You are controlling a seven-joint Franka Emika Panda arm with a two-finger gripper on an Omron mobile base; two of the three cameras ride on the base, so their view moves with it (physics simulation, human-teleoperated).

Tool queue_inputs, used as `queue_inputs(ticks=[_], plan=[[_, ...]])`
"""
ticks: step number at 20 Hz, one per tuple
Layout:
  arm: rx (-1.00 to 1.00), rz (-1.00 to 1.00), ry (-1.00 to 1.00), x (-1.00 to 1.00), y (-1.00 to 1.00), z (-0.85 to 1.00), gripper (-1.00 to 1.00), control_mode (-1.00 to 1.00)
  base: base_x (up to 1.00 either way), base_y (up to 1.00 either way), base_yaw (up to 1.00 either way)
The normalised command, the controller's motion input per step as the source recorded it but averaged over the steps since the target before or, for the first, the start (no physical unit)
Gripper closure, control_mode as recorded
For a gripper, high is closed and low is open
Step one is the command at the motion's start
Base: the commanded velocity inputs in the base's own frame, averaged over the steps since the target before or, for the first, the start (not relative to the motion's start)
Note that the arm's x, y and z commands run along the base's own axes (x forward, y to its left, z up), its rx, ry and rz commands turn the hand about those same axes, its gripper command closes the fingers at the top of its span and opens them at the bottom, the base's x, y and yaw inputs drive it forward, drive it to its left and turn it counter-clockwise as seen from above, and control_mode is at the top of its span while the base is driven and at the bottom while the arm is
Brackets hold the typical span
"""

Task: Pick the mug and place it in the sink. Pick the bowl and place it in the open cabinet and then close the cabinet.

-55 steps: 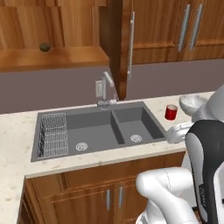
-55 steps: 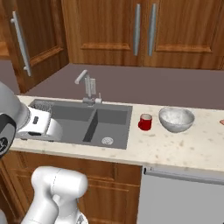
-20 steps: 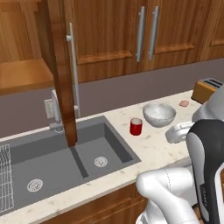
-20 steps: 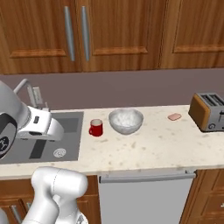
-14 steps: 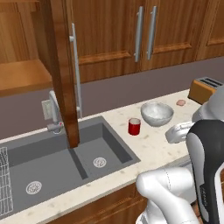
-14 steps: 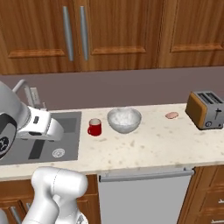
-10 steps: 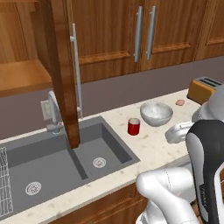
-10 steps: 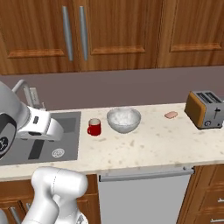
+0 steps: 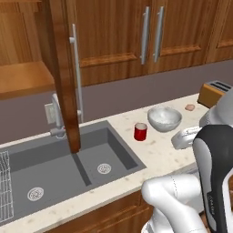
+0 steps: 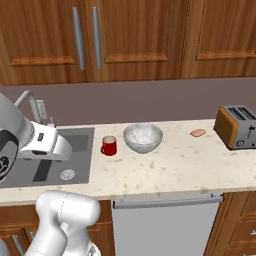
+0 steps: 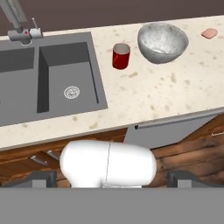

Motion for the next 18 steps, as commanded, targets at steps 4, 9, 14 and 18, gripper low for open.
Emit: queue_inputs(ticks=[4,9,14,18], plan=[[0.0,0.0,0.0,0.0,0.0,0.0,-1.0,1.0,0.96,0.0,0.04],[0.0,0.0,0.0,0.0,0.0,0.0,-1.0,1.0,0.78,0.0,0.0],[0.0,0.0,0.0,0.0,0.0,0.0,-1.0,1.0,0.67,0.0,0.0],[0.0,0.0,0.0,0.0,0.0,0.0,-1.0,1.0,0.71,0.0,0.0]])
